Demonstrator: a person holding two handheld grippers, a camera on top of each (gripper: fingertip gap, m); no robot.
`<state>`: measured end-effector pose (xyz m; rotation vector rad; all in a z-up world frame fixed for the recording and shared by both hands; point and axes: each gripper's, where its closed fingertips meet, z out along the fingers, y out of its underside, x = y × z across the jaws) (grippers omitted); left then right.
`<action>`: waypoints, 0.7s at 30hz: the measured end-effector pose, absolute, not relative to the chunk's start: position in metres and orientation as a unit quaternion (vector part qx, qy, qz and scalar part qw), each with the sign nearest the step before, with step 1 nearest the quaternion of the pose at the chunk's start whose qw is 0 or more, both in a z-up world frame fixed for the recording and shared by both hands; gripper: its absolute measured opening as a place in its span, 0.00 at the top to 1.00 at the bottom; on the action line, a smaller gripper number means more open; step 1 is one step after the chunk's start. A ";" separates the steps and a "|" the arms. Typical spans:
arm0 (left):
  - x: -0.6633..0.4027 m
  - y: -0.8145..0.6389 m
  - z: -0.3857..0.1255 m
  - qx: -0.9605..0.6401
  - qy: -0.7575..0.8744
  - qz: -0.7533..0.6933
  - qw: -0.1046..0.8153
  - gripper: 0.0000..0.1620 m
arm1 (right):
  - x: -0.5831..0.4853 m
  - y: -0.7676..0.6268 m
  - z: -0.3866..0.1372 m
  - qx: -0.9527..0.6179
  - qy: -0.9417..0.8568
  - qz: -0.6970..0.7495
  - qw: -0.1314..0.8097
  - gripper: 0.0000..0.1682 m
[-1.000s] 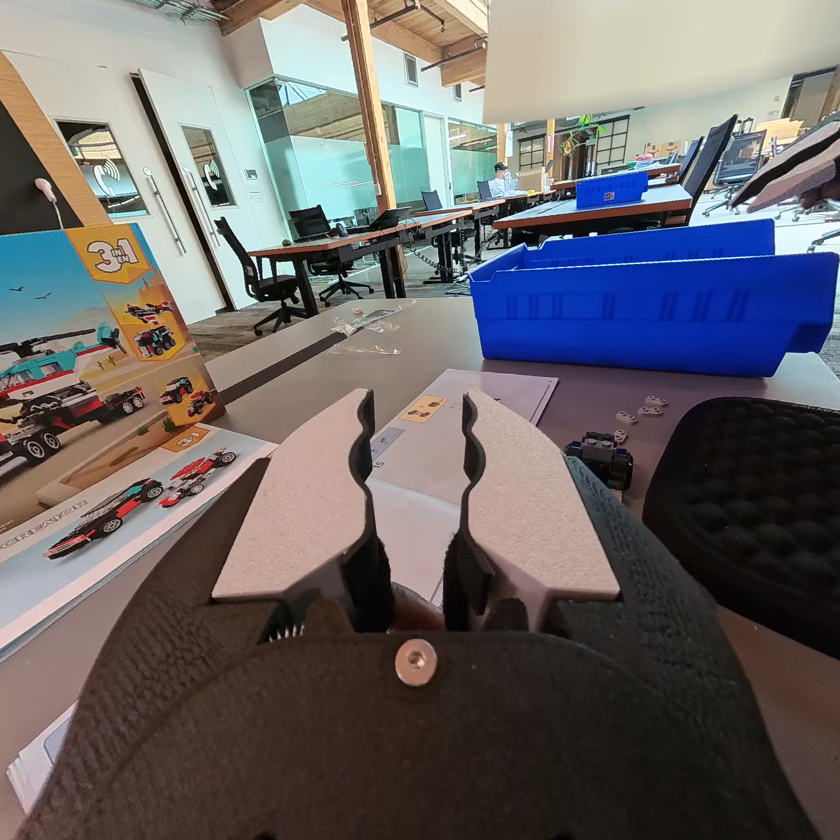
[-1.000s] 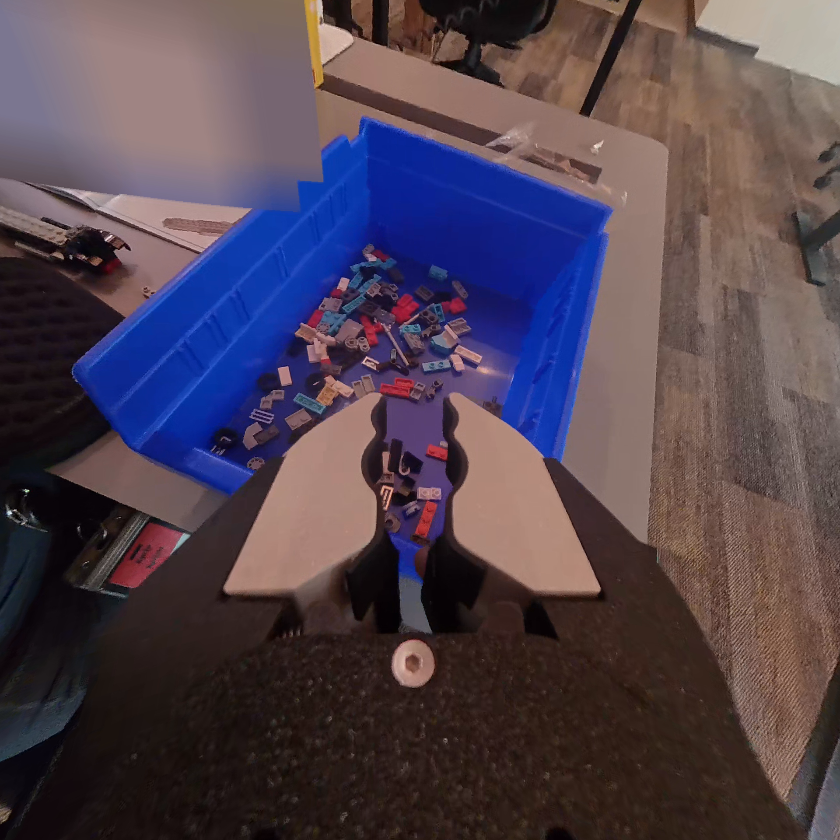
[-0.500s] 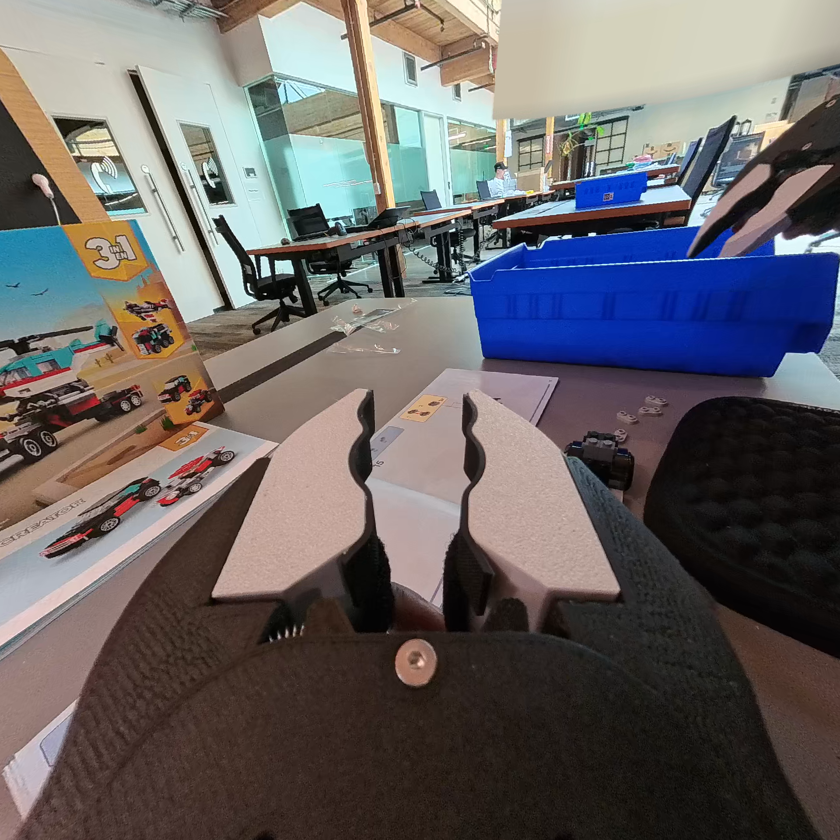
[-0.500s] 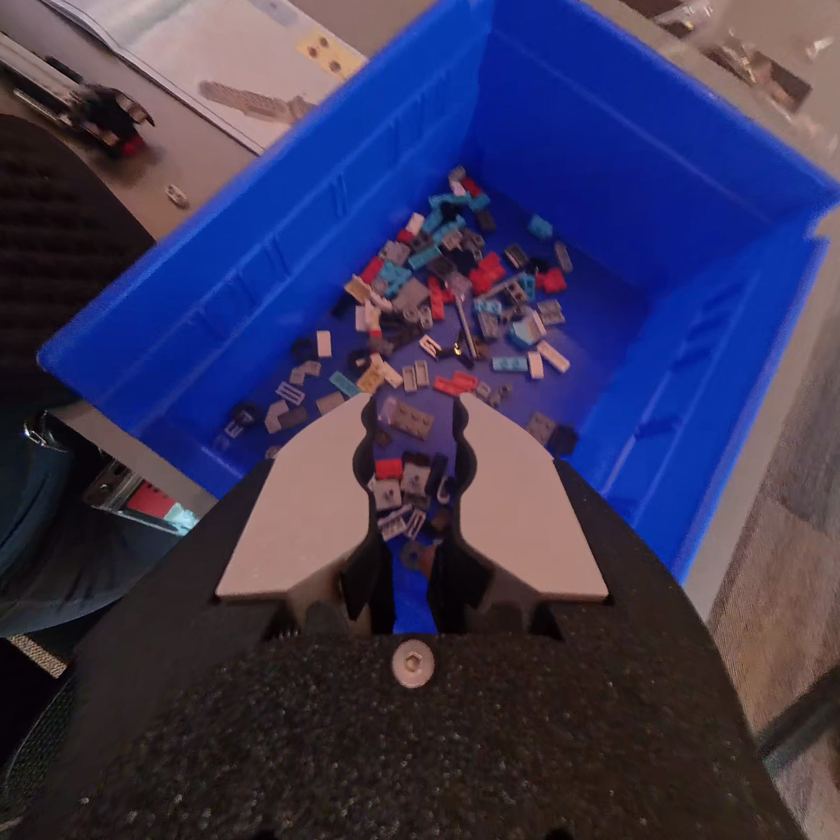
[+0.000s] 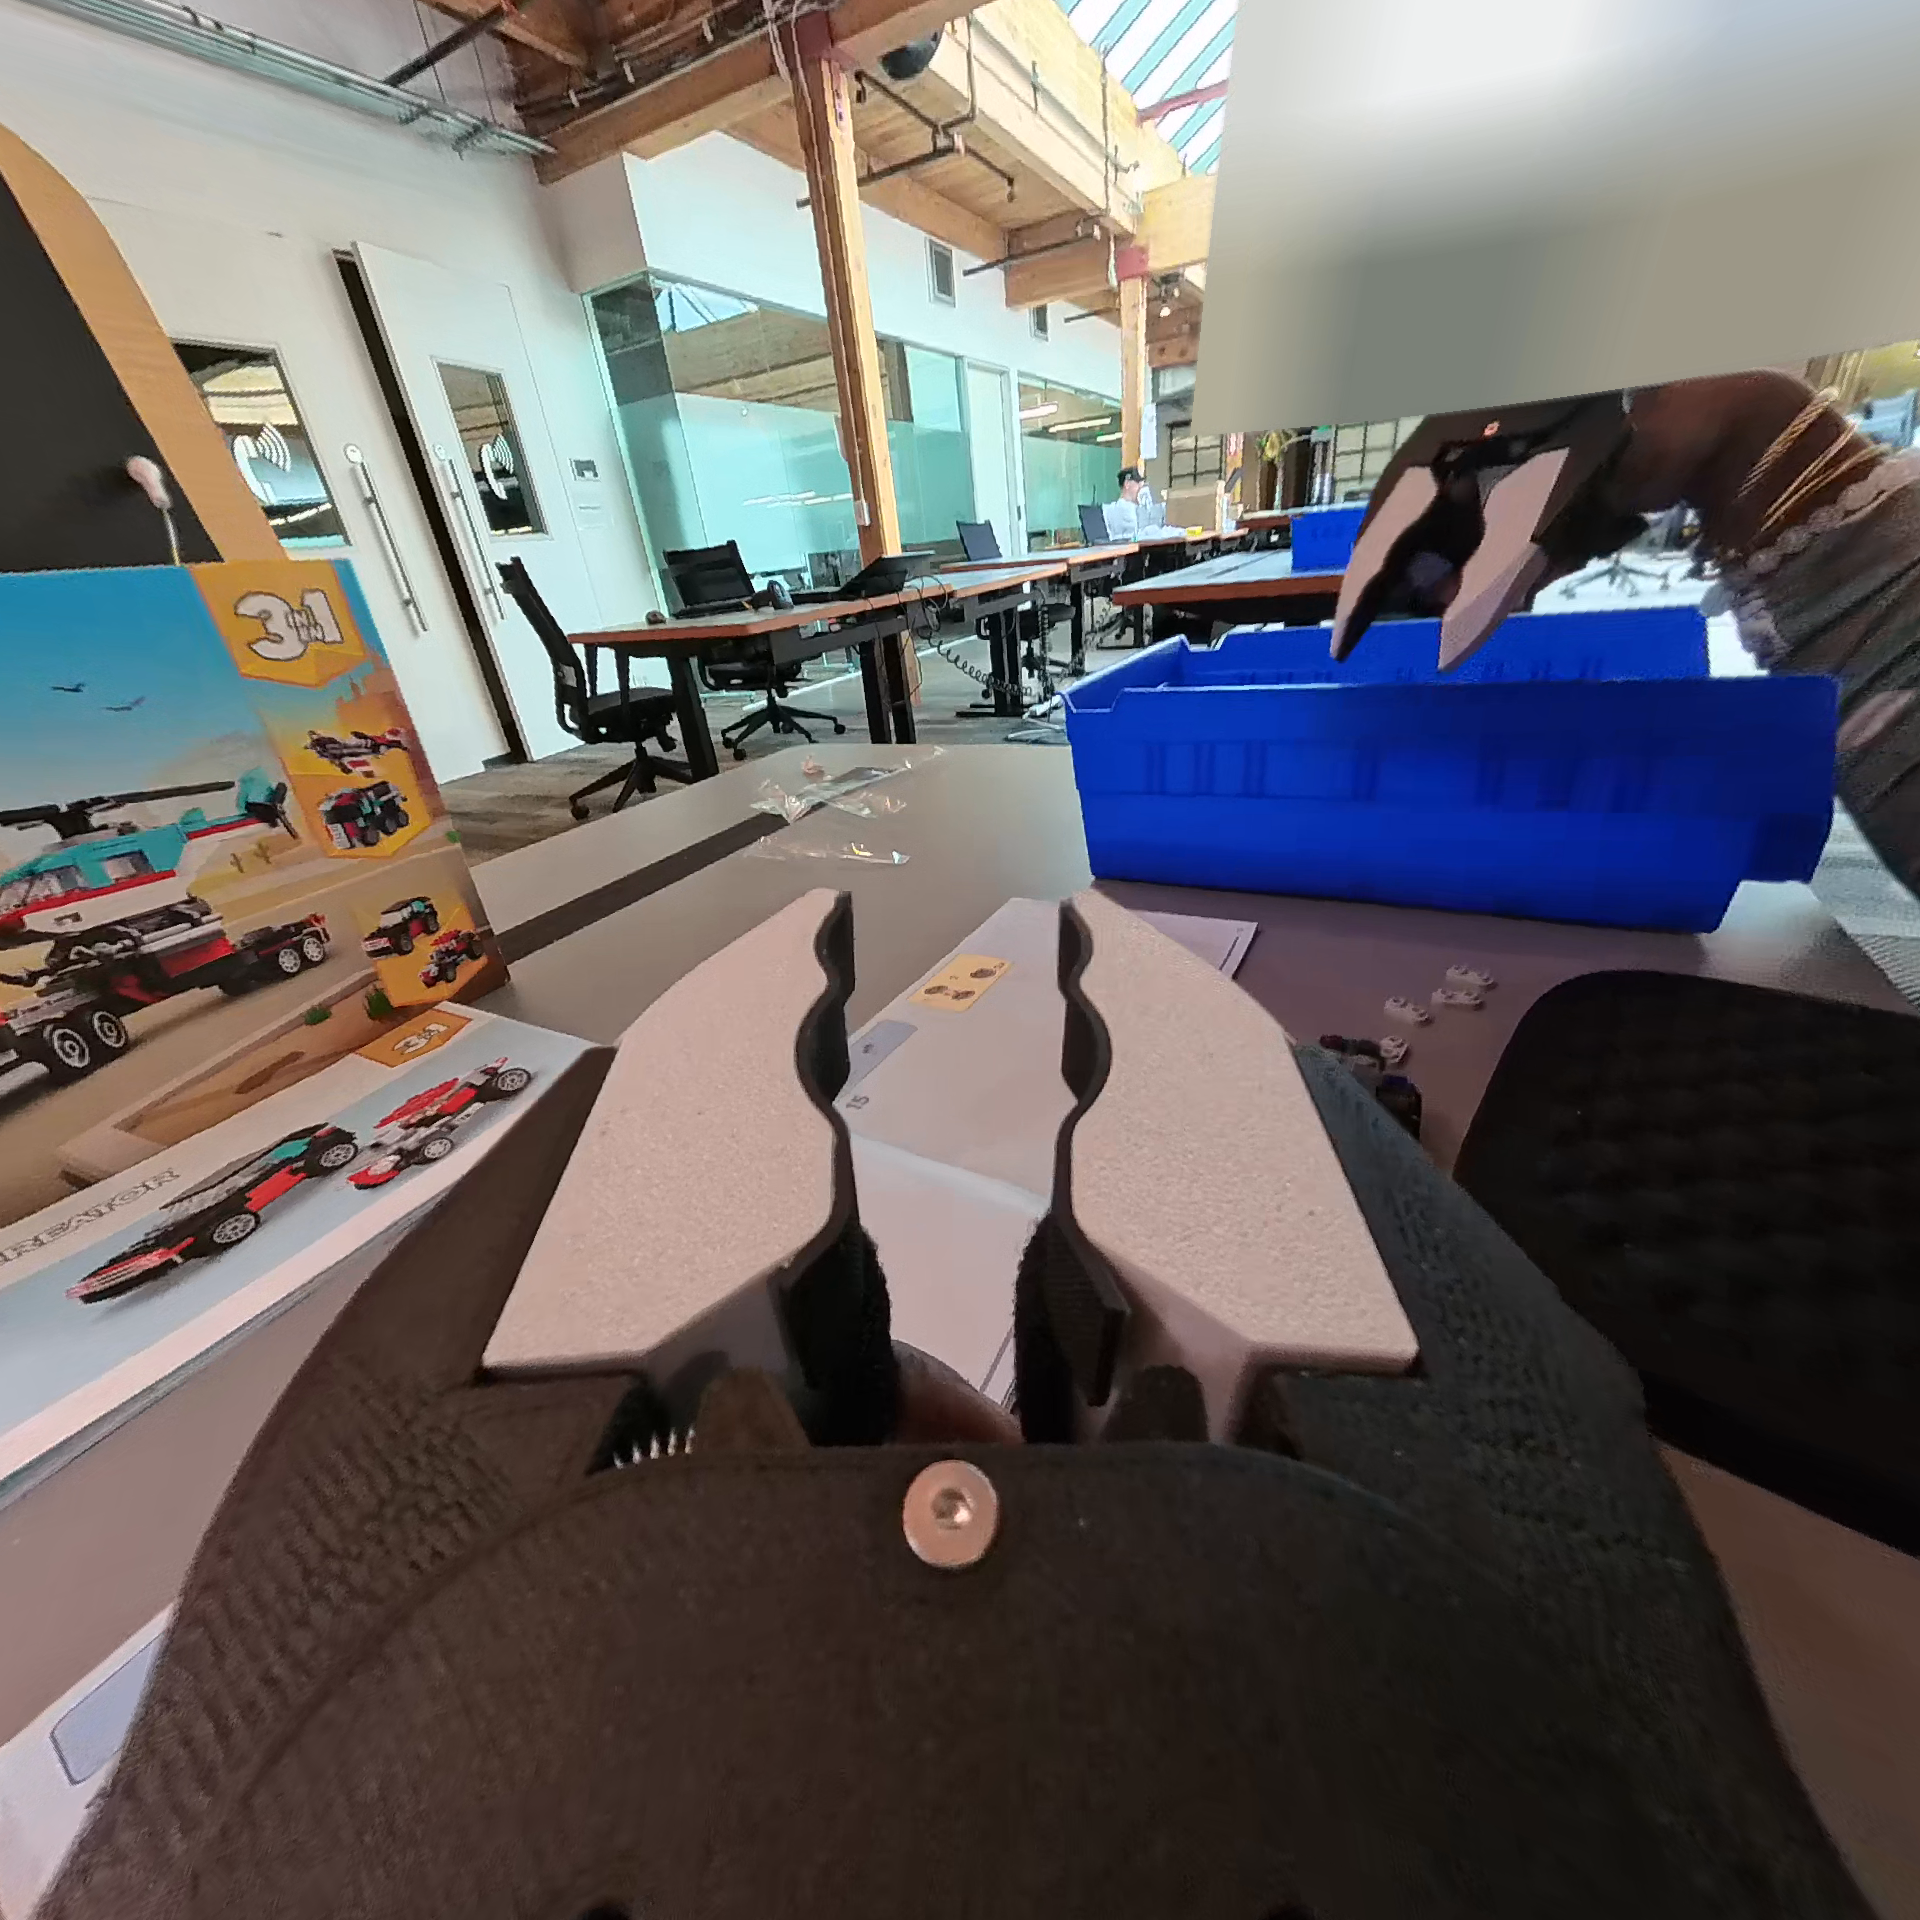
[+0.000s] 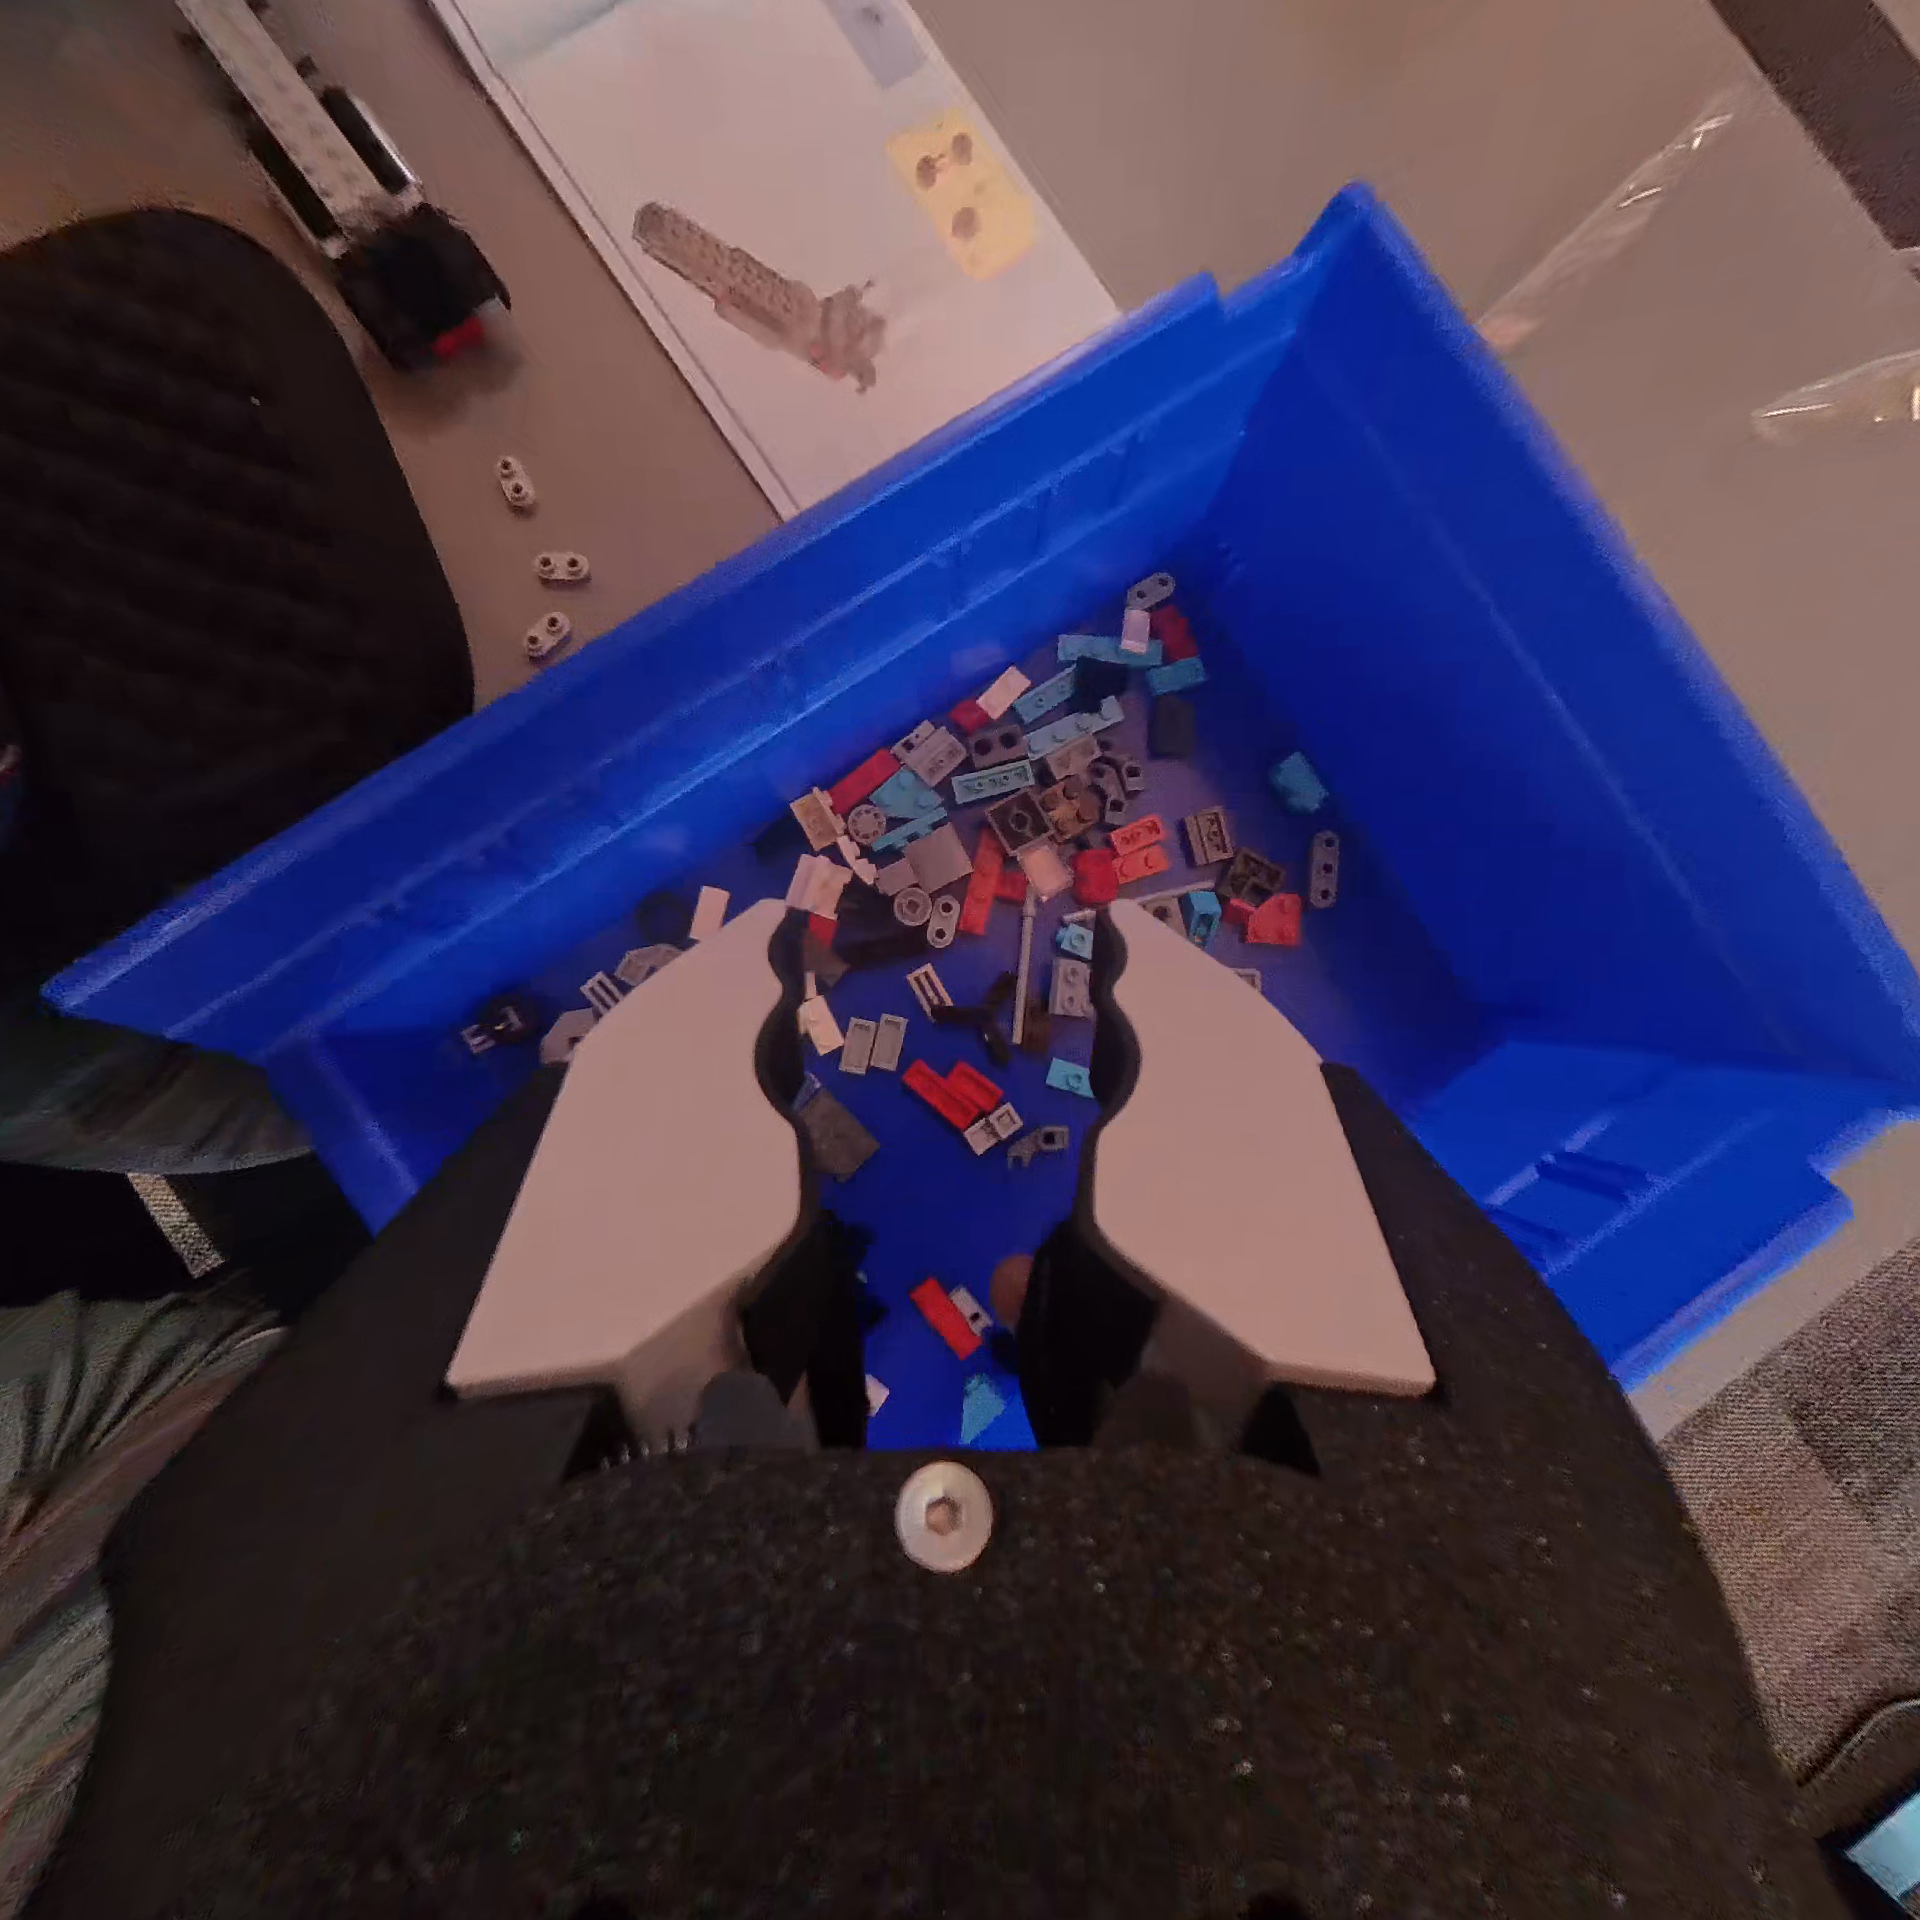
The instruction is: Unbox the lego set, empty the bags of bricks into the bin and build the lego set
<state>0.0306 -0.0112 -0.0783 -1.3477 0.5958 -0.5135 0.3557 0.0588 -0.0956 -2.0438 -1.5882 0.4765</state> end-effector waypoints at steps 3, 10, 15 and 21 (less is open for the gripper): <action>0.030 -0.013 -0.075 -0.599 0.267 -0.239 0.717 0.77 | 0.366 0.057 -0.090 -0.747 -0.578 0.160 0.286 0.67; 0.039 -0.013 -0.080 -0.603 0.288 -0.250 0.701 0.76 | 0.392 0.044 -0.107 -0.772 -0.570 0.151 0.236 0.66; 0.050 -0.013 -0.088 -0.611 0.322 -0.244 0.681 0.76 | 0.401 0.046 -0.101 -0.775 -0.553 0.161 0.258 0.65; 0.049 -0.012 -0.086 -0.609 0.317 -0.247 0.684 0.76 | 0.408 0.014 -0.119 -0.797 -0.548 0.205 0.153 0.67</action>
